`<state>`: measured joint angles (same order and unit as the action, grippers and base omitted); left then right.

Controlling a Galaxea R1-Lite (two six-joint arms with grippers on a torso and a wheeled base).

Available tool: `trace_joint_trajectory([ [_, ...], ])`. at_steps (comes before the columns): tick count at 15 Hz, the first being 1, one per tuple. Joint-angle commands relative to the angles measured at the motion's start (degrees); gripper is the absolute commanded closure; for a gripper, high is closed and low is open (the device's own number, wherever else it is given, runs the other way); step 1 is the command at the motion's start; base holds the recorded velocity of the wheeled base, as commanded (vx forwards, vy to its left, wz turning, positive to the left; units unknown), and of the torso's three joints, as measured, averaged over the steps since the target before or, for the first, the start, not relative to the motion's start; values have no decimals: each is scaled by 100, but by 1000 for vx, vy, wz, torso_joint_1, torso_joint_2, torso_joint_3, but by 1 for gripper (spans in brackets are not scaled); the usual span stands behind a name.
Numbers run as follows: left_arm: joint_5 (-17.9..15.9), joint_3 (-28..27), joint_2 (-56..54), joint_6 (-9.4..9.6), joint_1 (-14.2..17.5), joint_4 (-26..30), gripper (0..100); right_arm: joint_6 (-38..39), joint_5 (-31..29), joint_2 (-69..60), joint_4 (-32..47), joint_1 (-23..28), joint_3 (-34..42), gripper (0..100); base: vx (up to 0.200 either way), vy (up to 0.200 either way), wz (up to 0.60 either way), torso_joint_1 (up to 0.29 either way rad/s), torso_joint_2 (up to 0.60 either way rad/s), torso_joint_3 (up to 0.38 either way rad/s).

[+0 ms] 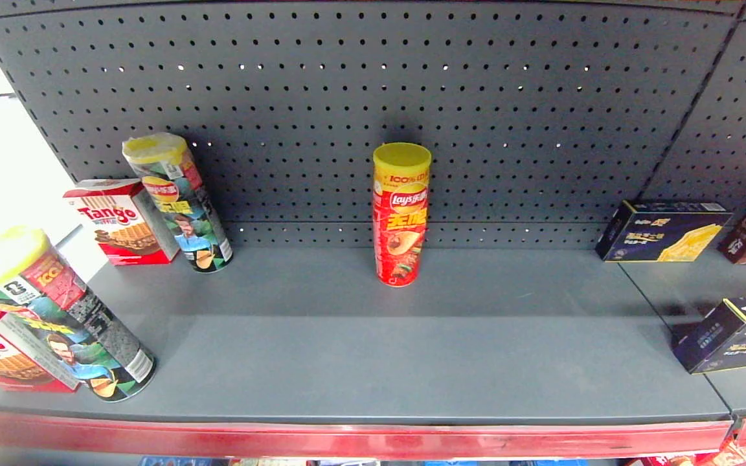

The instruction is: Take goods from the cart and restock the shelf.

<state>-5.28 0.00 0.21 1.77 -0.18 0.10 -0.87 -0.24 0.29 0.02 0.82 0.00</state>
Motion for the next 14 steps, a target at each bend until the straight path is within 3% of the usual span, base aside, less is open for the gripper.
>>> trace_joint_trajectory([
  [1, 1, 0, -3, -1, 1, -1, 0, -1, -2, 6, 6, -3, 0, 0, 0, 0, 0, 0, 0, 0],
  [11, 1, 0, 6, -1, 1, -10, 0, -19, -46, 6, -2, 6, 0, 0, 0, 0, 600, 3, 2, 0],
  [14, 1, 0, 6, -1, 1, -10, 0, -1, -46, 6, 6, -3, 0, 0, 0, 0, 0, 0, 0, 0],
])
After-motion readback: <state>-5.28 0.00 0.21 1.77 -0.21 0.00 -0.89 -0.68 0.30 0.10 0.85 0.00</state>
